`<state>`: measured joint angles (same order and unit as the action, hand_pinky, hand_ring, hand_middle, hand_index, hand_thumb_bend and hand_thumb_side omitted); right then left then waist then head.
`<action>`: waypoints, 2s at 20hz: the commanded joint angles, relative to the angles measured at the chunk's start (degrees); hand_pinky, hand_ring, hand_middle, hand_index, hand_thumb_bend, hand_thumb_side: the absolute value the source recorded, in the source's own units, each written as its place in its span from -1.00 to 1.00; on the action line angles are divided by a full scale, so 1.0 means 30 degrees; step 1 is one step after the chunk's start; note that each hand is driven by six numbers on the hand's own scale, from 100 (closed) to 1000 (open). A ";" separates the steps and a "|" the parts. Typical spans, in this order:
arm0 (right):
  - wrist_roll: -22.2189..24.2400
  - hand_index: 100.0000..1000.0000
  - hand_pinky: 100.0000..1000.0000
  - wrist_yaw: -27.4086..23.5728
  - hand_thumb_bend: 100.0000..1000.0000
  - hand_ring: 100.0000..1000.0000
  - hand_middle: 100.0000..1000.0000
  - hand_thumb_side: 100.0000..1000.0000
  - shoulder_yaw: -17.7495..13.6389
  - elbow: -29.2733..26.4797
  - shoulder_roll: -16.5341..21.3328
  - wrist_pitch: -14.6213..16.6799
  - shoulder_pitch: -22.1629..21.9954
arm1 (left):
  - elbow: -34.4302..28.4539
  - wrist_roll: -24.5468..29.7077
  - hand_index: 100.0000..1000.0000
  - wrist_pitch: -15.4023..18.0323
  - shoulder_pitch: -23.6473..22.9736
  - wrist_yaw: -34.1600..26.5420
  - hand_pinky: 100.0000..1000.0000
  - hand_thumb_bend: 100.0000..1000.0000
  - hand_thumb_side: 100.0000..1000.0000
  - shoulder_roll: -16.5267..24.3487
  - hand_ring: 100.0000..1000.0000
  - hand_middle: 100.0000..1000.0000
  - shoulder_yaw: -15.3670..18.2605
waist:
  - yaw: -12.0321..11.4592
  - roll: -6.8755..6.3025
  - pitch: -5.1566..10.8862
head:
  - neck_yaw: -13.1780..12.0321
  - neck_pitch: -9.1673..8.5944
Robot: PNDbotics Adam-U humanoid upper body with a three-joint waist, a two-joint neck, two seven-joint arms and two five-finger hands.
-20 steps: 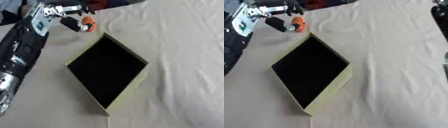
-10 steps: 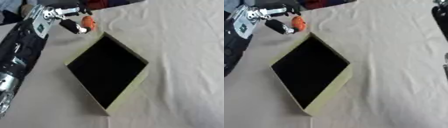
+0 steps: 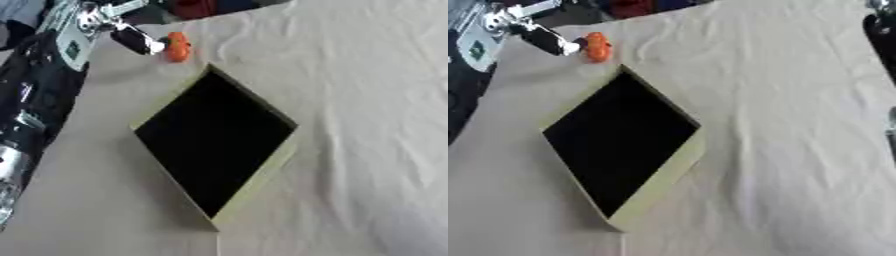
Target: Pick up objects on the table and place them in the box.
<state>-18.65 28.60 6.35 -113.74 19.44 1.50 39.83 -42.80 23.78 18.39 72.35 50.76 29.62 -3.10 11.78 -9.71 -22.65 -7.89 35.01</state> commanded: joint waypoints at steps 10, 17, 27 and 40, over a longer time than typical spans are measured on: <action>-0.0163 0.48 0.33 -0.0261 -1.00 0.61 0.12 0.45 -0.0140 -0.0285 0.0288 -0.0025 0.0425 | 0.0492 -0.0227 0.85 -0.0990 0.0475 0.0599 0.69 -0.62 -0.44 0.0612 0.84 0.80 0.0592 | 0.0322 -0.0015 0.0000 | -0.0188 -0.0592; -0.0314 0.48 0.32 -0.0513 -1.00 0.61 0.11 0.46 -0.0118 -0.0285 0.0344 -0.0038 0.0442 | 0.0533 0.0050 0.86 -0.1077 0.0543 0.0229 0.69 -0.63 -0.33 0.0623 0.85 0.81 0.0607 | 0.0520 -0.0198 -0.0223 | -0.0256 -0.0783; -0.0565 0.48 0.32 -0.0720 -1.00 0.61 0.10 0.47 -0.0188 -0.0285 0.0372 -0.0058 0.0452 | 0.1146 -0.0254 0.78 -0.1553 0.0420 0.1674 0.63 -0.70 -0.27 0.0491 0.83 0.74 0.0723 | 0.0694 -0.0358 -0.0413 | -0.0364 -0.0803; -0.0848 0.48 0.31 -0.0732 -1.00 0.61 0.09 0.48 -0.0284 -0.0285 0.0336 -0.0149 0.0400 | 0.1220 -0.0361 0.39 -0.1665 0.0307 0.1042 0.37 -1.00 -0.45 0.0255 0.62 0.54 0.0821 | 0.0719 -0.0362 -0.0478 | -0.0337 -0.0728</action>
<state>-21.02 26.60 5.97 -113.74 19.52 1.15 40.32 -38.29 23.20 13.35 72.48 54.59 29.37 -1.14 14.05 -11.22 -25.29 -8.87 33.02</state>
